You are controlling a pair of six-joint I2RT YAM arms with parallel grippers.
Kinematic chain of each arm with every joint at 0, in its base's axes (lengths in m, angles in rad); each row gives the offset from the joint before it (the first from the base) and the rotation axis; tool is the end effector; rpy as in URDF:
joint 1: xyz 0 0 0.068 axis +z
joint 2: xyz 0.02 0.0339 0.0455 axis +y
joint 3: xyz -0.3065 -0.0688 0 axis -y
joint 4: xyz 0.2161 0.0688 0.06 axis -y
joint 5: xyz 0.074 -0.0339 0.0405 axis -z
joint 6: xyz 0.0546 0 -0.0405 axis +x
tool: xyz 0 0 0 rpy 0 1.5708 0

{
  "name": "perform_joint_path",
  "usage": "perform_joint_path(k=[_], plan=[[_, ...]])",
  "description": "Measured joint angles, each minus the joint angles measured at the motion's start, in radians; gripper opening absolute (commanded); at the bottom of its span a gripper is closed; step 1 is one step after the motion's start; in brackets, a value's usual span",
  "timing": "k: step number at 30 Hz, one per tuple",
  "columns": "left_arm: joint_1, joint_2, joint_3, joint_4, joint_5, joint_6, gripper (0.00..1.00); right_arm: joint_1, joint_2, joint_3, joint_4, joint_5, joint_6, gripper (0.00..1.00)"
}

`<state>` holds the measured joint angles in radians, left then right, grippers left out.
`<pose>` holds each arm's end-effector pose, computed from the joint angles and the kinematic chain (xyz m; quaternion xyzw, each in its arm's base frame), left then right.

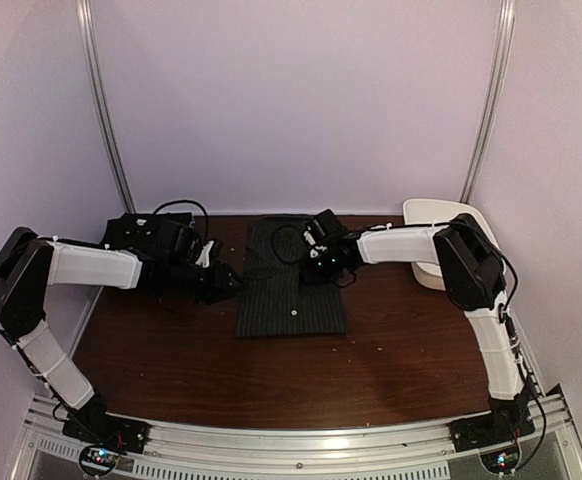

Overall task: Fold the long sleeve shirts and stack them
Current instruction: Adjust the 2/3-rectangle-folded shirt at the center of the board.

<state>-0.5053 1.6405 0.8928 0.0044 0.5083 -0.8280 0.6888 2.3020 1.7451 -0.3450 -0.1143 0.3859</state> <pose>0.2761 -0.1831 0.2340 -0.0426 0.8909 -0.4215 0.1635 0.3970 0.3349 0.1778 -0.1608 0.9294 0.2141 0.2539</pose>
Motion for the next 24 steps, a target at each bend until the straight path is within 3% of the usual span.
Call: perform_joint_path(k=[14,24], plan=[[0.0,-0.005,-0.003,-0.006,-0.003,0.0,0.44,0.006,-0.166,-0.018,-0.034,0.044,-0.002,0.31],[0.0,-0.018,-0.031,-0.01,-0.005,0.0,0.44,0.035,-0.042,0.025,-0.037,0.03,-0.011,0.28]])
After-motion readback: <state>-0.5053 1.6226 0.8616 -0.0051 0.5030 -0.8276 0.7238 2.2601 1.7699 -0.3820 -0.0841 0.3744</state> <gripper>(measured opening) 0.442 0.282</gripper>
